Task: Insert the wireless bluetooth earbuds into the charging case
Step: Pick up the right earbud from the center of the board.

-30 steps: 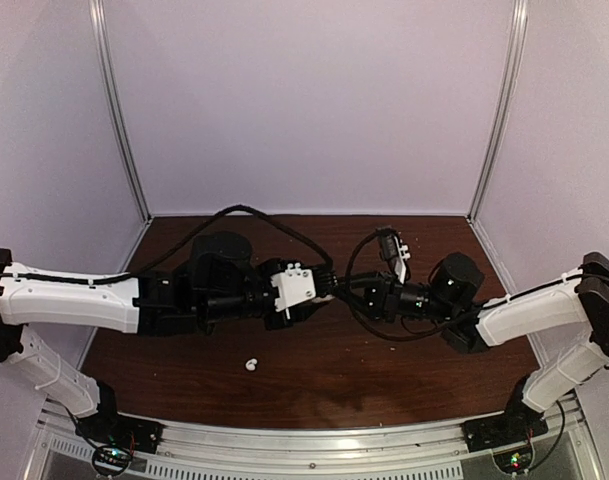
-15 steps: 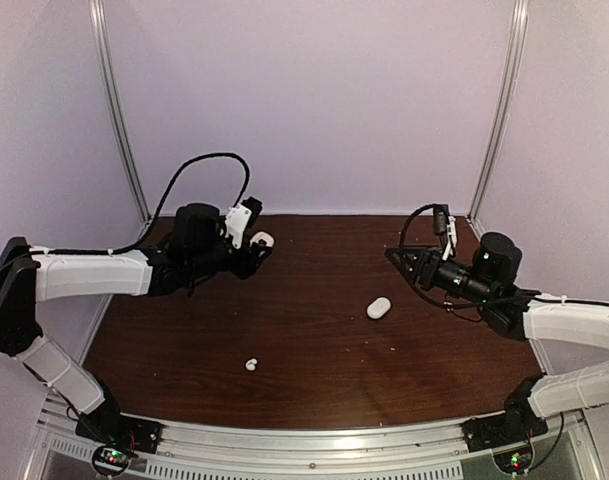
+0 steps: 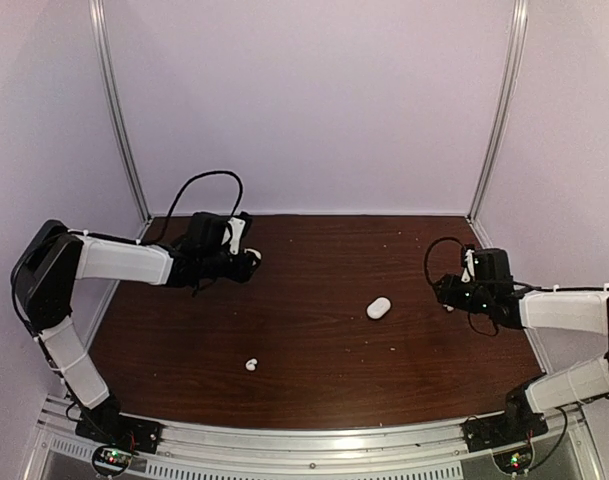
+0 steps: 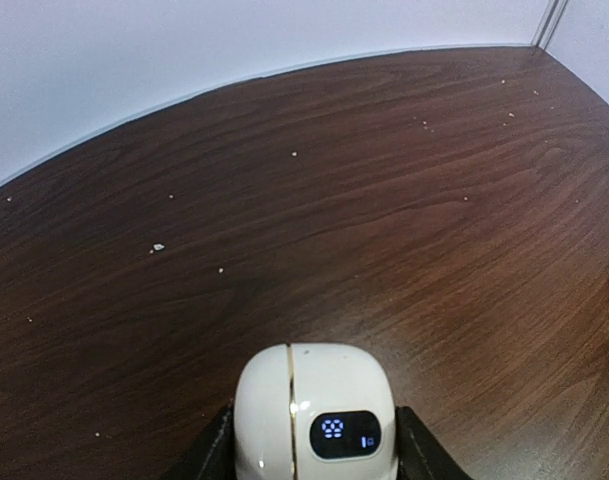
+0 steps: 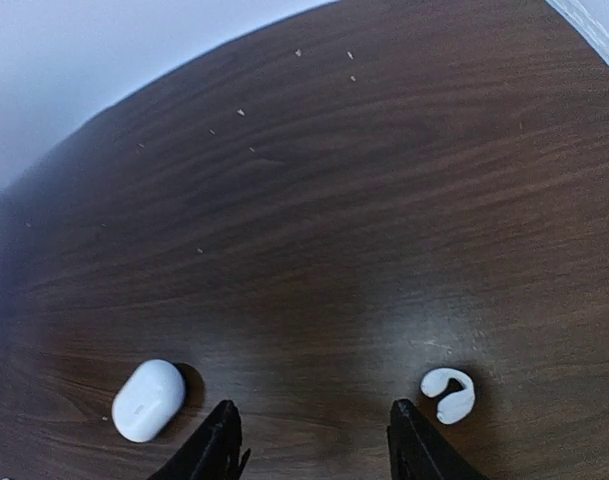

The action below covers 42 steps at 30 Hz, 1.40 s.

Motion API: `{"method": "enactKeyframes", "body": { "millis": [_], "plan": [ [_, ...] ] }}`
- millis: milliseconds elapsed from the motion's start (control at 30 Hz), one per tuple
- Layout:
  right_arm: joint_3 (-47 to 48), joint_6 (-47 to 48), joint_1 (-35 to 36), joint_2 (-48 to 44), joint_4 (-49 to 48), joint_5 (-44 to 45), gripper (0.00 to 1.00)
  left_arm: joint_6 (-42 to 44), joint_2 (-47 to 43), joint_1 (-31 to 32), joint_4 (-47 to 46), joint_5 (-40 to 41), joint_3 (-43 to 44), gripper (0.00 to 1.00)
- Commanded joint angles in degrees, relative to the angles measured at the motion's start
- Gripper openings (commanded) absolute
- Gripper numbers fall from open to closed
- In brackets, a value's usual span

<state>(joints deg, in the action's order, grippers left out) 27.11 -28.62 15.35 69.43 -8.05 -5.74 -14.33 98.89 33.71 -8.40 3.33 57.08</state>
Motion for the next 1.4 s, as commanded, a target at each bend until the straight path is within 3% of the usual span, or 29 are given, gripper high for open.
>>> {"method": "enactKeyframes", "body": {
  "millis": [0, 233, 700, 1033, 1367],
  "plan": [
    [0.47, -1.07, -1.43, 4.99, 2.7, 7.41, 0.48, -1.79, 2.21, -1.25, 1.05, 0.24, 3.59, 0.29],
    [0.79, -1.15, -2.48, 9.6, 0.96, 12.13, 0.4, -2.11, 5.18, -2.54, 2.13, -0.77, 4.88, 0.29],
    [4.12, -0.59, -3.41, 16.57, 0.18, 10.68, 0.33, -3.11, 9.66, -4.7, 4.34, -3.33, 6.46, 0.31],
    [4.67, 0.52, -3.4, 18.33, 0.85, 6.94, 0.14, -3.13, 10.87, -5.74, 5.01, -5.1, 6.9, 0.32],
    [1.15, 1.21, -2.72, 12.22, 0.35, 2.05, 0.0, -3.33, 11.3, -5.86, 4.36, -6.3, 6.89, 0.32]
  ]
}}
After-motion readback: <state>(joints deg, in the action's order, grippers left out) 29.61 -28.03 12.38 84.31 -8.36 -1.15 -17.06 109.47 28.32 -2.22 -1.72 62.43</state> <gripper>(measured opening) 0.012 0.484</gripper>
